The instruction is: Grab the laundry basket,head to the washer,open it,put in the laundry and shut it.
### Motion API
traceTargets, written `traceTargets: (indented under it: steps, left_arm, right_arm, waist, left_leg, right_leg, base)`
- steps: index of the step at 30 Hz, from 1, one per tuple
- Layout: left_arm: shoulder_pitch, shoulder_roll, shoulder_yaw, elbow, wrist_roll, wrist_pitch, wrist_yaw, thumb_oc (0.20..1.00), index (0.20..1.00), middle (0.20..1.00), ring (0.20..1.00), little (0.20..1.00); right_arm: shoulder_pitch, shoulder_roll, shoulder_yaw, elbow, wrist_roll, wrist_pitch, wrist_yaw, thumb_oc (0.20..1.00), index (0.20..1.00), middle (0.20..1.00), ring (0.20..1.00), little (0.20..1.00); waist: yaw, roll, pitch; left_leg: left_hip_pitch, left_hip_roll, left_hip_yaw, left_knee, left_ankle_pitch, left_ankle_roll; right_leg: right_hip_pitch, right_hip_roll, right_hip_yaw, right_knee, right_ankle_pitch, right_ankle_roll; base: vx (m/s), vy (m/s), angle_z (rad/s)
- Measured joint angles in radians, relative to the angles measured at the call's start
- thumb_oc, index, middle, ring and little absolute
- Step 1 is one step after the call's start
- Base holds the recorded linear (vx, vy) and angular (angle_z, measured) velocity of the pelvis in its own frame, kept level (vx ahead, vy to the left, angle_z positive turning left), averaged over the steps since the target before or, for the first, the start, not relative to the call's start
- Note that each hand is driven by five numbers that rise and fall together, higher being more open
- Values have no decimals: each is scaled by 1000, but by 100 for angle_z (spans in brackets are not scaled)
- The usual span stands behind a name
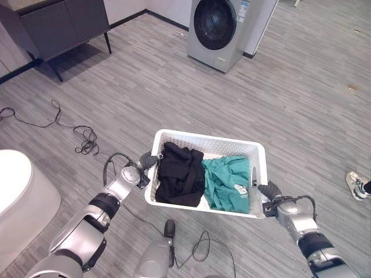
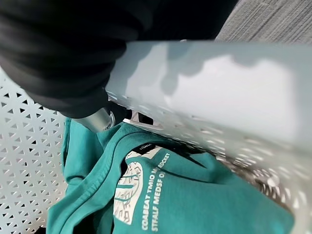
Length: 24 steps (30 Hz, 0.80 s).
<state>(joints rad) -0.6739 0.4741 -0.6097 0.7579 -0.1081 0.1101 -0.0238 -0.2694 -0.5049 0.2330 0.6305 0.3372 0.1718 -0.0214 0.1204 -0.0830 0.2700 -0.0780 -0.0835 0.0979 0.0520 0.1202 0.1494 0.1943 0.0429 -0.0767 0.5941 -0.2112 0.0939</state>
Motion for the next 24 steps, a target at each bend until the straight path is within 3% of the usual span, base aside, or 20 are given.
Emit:
traceTargets:
  steps: [1,4,5,6,7,8,9,10,11,13,14,16,17,19,20,21,22,23,24]
  left_arm:
    - [-8,8,1,-10,0,0,1,200,200,200,200,200]
    - [-42,18,7,-32,0,-3,7,200,200,200,200,200]
    - [-58,22,7,-42,0,-1,11,200,200,200,200,200]
    - [-61,21,7,-42,0,0,10,200,200,200,200,200]
    - [-70,21,6,-41,0,2,9,200,200,200,200,200]
    - [-72,22,6,-41,0,2,8,200,200,200,200,200]
    - [-65,20,2,-41,1,3,7,200,200,200,200,200]
    - [-62,21,1,-41,1,2,7,200,200,200,200,200]
    - [-60,10,-2,-49,1,1,6,200,200,200,200,200]
    - [-65,-6,-2,-42,7,-4,6,200,200,200,200,200]
    - [-65,-17,-1,-25,11,-3,7,200,200,200,200,200]
    - [-59,-28,-4,-7,20,1,6,200,200,200,200,200]
    - [-43,-38,-4,11,41,1,6,200,200,200,200,200]
    - [-41,-51,-4,10,44,0,6,200,200,200,200,200]
    - [-37,-52,-6,11,50,1,6,200,200,200,200,200]
    - [-29,-52,-6,10,50,1,3,200,200,200,200,200]
    - [-17,-60,0,10,50,0,6,200,200,200,200,200]
    - [-7,-66,0,10,50,2,7,200,200,200,200,200]
    - [-12,-67,13,3,50,-5,7,200,200,200,200,200]
  right_arm:
    - [2,3,-9,-12,0,0,0,200,200,200,200,200]
    - [-6,9,-37,-31,-7,-1,-2,200,200,200,200,200]
    - [-10,19,-57,-33,-9,-1,-3,200,200,200,200,200]
    - [-9,19,-57,-33,-9,-1,-2,200,200,200,200,200]
    - [-3,19,-56,-33,-9,-1,1,200,200,200,200,200]
    - [-3,19,-54,-33,-9,-1,1,200,200,200,200,200]
    - [-2,17,-55,-33,-9,-1,1,200,200,200,200,200]
    - [3,15,-55,-34,-9,-5,1,200,200,200,200,200]
    - [32,-4,-55,-57,-8,-16,1,200,200,200,200,200]
    - [50,-19,-59,-73,-6,-23,1,200,200,200,200,200]
    - [51,-19,-64,-69,-7,-21,1,200,200,200,200,200]
    - [55,-12,-67,-58,-7,-18,2,200,200,200,200,200]
    - [64,-2,-69,-46,-7,-18,3,200,200,200,200,200]
    - [67,-1,-77,-31,-7,-18,5,200,200,200,200,200]
    - [70,0,-77,-26,-7,-16,9,200,200,200,200,200]
    - [78,0,-77,-28,-7,-15,11,200,200,200,200,200]
    - [73,-5,-78,-23,-8,-16,15,200,200,200,200,200]
    - [71,-5,-86,-19,-9,-14,12,200,200,200,200,200]
    - [71,-12,-88,-29,-9,-15,10,200,200,200,200,200]
  waist:
    - [-4,-10,-7]
    - [-22,-13,-9]
    - [-37,22,1]
    - [-47,36,2]
    - [-84,53,4]
    - [-97,52,6]
    - [-104,49,5]
    - [-107,52,5]
    - [-128,58,-8]
    - [-145,49,-11]
    - [-152,57,-14]
    - [-158,61,-12]
    - [-167,69,-17]
    - [-170,90,-24]
    - [-170,85,-27]
    - [-171,69,-36]
    - [-164,86,-46]
    - [-163,114,-63]
    - [-163,117,-71]
  left_leg:
    - [25,-28,4,17,-21,3]
    - [56,-68,5,62,-97,30]
    - [100,-58,-10,70,-134,43]
    - [120,-51,-26,60,-140,46]
    - [174,-39,-63,22,-137,33]
    - [198,-38,-68,13,-139,10]
    - [237,-35,-67,16,-166,-34]
    - [260,-35,-69,15,-173,-46]
    - [275,-37,-107,11,-209,-87]
    - [298,-63,-133,-8,-220,-101]
    - [307,-64,-136,-12,-229,-103]
    - [344,-67,-122,-23,-231,-101]
    - [397,-57,-110,-30,-240,-116]
    - [441,-32,-96,-46,-268,-162]
    - [500,-26,-91,-52,-283,-186]
    - [531,-37,-92,-37,-297,-205]
    - [553,-21,-92,-14,-308,-222]
    - [557,1,-105,13,-316,-228]
    - [531,21,-119,128,-324,-236]
  right_leg:
    - [-51,-54,-2,126,8,39]
    - [-180,-152,14,340,45,84]
    - [-292,-186,-9,455,39,46]
    - [-329,-183,-20,458,32,36]
    - [-392,-162,-41,375,7,19]
    - [-411,-154,-47,308,11,10]
    - [-459,-130,-46,223,40,-29]
    - [-467,-119,-53,149,47,-38]
    - [-487,-108,-63,-37,51,-28]
    - [-521,-111,-14,-308,118,-5]
    - [-531,-111,-9,-377,159,3]
    - [-538,-116,-16,-482,213,-32]
    - [-531,-118,-73,-551,233,-58]
    - [-540,-121,-151,-556,228,-40]
    - [-520,-134,-198,-529,206,-51]
    - [-475,-147,-204,-530,180,-82]
    - [-460,-133,-197,-522,279,-161]
    - [-460,-115,-203,-501,303,-170]
    - [-430,-96,-177,-484,412,-260]
  base:
    - [281,208,-17]
    - [298,190,7]
    - [408,108,6]
    - [349,58,44]
    - [273,-20,68]
    - [407,-88,68]
    - [401,-86,43]
    - [491,-154,62]
    - [347,-133,75]
    - [432,-149,78]
    - [275,-82,59]
    - [330,-106,36]
    - [554,-193,38]
    - [530,-194,44]
    - [468,-189,39]
    - [320,-137,19]
    - [320,-165,1]
    - [350,-207,-2]
    - [478,-301,8]
